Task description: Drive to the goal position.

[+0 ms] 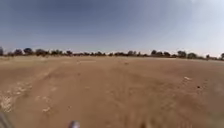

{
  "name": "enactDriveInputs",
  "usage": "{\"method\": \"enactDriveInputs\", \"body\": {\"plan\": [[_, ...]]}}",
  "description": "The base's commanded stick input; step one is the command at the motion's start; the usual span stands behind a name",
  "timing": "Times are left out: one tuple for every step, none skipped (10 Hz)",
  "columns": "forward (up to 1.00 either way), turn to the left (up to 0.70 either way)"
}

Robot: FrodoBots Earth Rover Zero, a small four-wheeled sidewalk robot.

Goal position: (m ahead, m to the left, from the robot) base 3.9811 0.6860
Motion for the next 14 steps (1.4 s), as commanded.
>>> {"method": "enactDriveInputs", "body": {"plan": [[0.70,0.00],[0.70,0.00],[0.70,0.00],[0.70,0.00],[0.70,0.00],[0.70,0.00],[0.70,0.00],[0.70,0.00],[0.70,0.00],[0.70,0.00],[0.70,0.00],[0.70,0.00],[0.70,0.00],[0.70,0.00]]}}
